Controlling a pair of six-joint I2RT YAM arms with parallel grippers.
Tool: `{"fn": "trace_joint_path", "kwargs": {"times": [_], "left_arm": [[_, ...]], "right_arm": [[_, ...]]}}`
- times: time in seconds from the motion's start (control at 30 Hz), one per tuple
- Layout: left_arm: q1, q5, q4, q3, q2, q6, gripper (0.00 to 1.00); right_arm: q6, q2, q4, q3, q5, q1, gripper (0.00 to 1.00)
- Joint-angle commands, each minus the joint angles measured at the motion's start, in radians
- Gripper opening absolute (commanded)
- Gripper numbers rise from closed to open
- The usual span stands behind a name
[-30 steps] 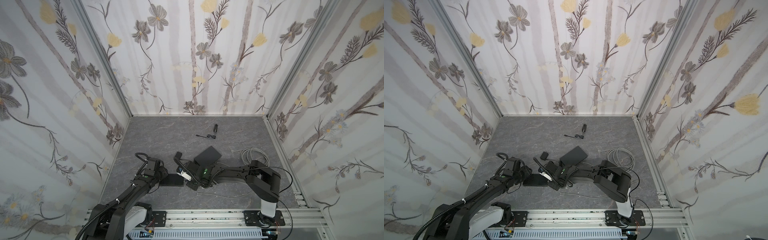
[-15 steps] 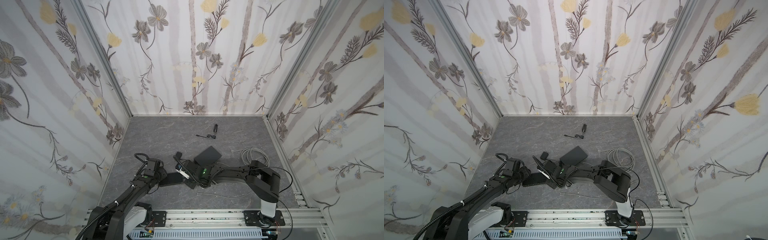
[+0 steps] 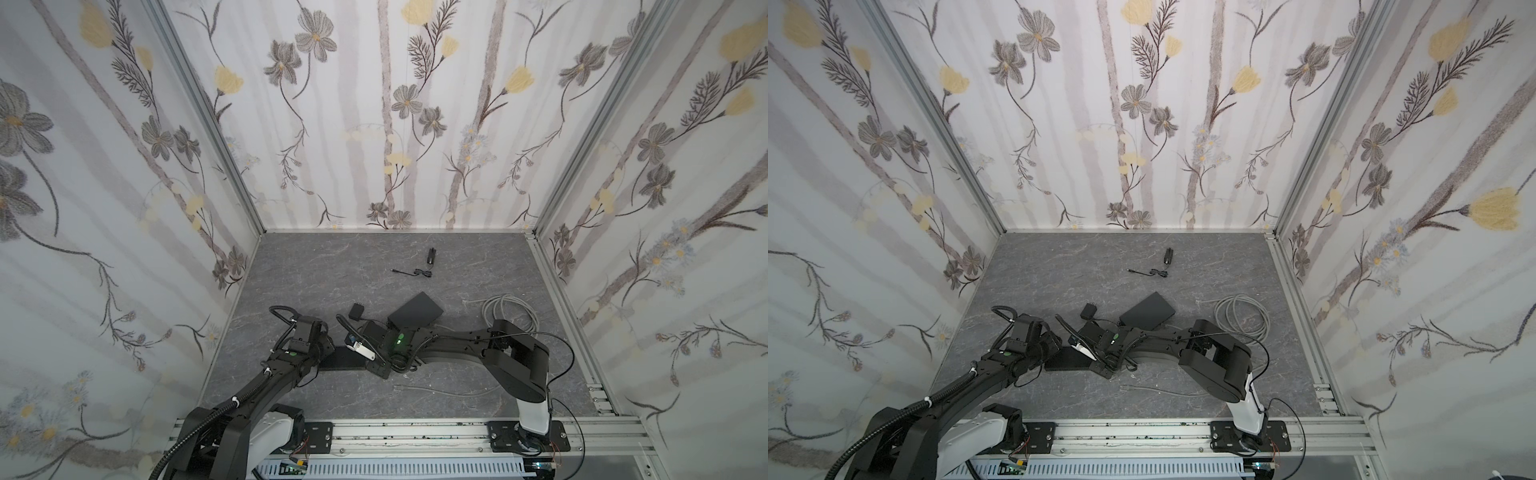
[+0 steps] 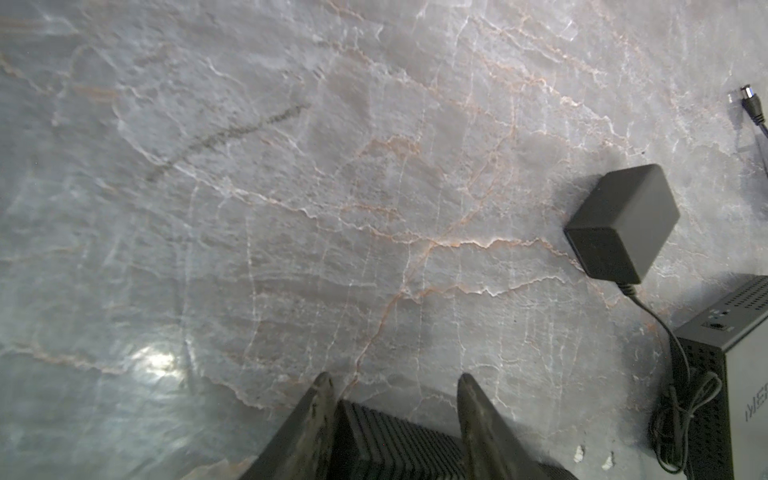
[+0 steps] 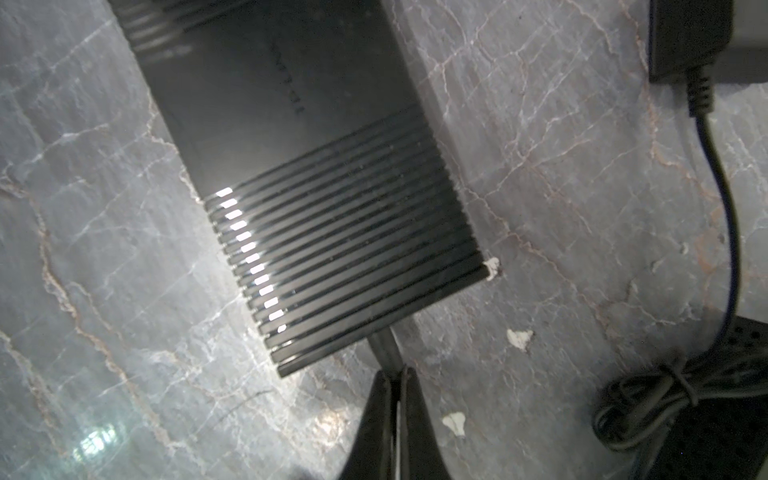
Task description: Insert the plug into the switch port
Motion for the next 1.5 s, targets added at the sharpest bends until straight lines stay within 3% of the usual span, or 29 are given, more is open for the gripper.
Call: {"fn": "trace_joint_path", "kwargs": {"times": [0.0,0.1,0.2,0.4,0.73,1.0,1.23,1.47], "left_arm": [[-0.018,0.200,-0.044,-0.022,-0.015,-0.093,0.50],[-0.015,0.175,-0.083,-0.016,-0.039,-0.074,0.53],[0.002,0.167,-0.123,0.006,-0.045,-0.041,0.61],[0.040,0.116,-0.215,0.048,-0.074,0.001,0.65],[0.026,0.086,-0.289,0.243,-0.090,0.063,0.66],[-0.085,0.011,-0.315,0.610,0.387,0.198,0.65],[-0.104,-0.063,-0.385,0.773,0.614,0.283,0.70],[-0.128,-0.042,-0.411,0.858,0.741,0.319,0.70]], "right_arm": [[-0.013,-0.003,0.288,0.033,-0.146,-0.006,0.00],[-0.023,-0.014,0.283,0.015,-0.155,-0.034,0.02],[-0.051,-0.045,0.282,-0.033,-0.165,-0.069,0.18],[-0.079,-0.168,0.303,-0.191,-0.105,-0.121,0.33],[-0.002,-0.424,0.430,-0.486,-0.082,-0.200,0.39],[0.079,-0.629,0.542,-0.702,-0.092,-0.213,0.40],[0.172,-0.899,0.662,-0.921,-0.029,-0.214,0.41],[0.174,-1.082,0.766,-1.066,0.060,-0.212,0.43]]}}
